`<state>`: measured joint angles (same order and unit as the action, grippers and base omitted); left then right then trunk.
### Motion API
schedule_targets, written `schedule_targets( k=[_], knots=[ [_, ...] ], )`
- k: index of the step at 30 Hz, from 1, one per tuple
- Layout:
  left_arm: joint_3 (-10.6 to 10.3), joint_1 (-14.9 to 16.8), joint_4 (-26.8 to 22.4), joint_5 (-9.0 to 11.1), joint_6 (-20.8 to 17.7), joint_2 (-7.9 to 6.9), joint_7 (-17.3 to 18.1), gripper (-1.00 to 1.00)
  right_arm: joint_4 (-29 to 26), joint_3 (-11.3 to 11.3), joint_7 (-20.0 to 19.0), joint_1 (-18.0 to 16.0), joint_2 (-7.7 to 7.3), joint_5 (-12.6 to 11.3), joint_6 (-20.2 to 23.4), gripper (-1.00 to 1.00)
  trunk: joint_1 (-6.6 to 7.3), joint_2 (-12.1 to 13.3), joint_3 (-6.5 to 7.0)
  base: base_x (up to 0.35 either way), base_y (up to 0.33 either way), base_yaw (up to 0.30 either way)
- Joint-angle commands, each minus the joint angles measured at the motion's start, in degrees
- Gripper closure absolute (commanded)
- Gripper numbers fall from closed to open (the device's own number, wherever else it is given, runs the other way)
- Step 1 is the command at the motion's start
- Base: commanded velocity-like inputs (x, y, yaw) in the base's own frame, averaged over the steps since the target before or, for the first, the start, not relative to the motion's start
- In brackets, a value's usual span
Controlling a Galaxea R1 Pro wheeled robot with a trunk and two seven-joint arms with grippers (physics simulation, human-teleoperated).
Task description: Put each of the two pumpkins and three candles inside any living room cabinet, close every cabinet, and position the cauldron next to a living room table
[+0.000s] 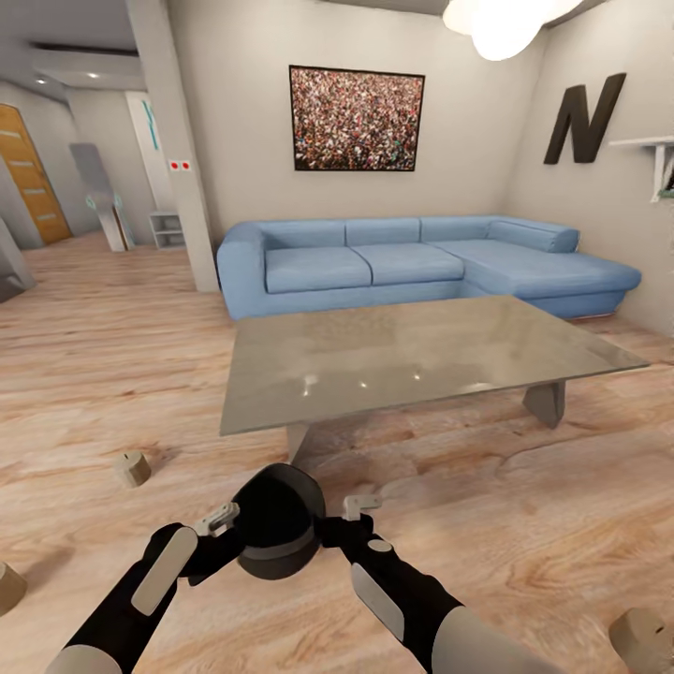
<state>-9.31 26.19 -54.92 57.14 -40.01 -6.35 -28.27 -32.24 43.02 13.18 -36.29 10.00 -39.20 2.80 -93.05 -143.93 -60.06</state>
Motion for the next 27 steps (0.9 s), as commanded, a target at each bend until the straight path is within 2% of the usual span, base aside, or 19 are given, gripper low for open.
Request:
schedule_targets(
  k=[1,16,27],
  knots=[
    [-0.2,0.0,-0.3,0.6,0.0,-0.07,-0.6,-1.0,0.0,0.2,0.4,-0.1,0.0,-0.2,0.2,-1.0,0.04,0.0,0.17,-0.012,0.003,-0.025],
    [-0.3,0.0,-1.1,0.6,-0.1,-0.07,-0.7,-1.0,0.0,0.2,0.4,-0.1,0.0,-0.2,0.2,-1.0,0.42,0.2,3.5,-0.001,0.0,-0.003],
    [-0.3,0.0,-1.1,0.6,-0.1,-0.07,-0.7,-1.0,-0.1,0.2,0.4,-0.1,0.0,-0.2,0.2,-1.0,0.71,0.3,5.94,-0.082,0.022,0.0]
  ],
)
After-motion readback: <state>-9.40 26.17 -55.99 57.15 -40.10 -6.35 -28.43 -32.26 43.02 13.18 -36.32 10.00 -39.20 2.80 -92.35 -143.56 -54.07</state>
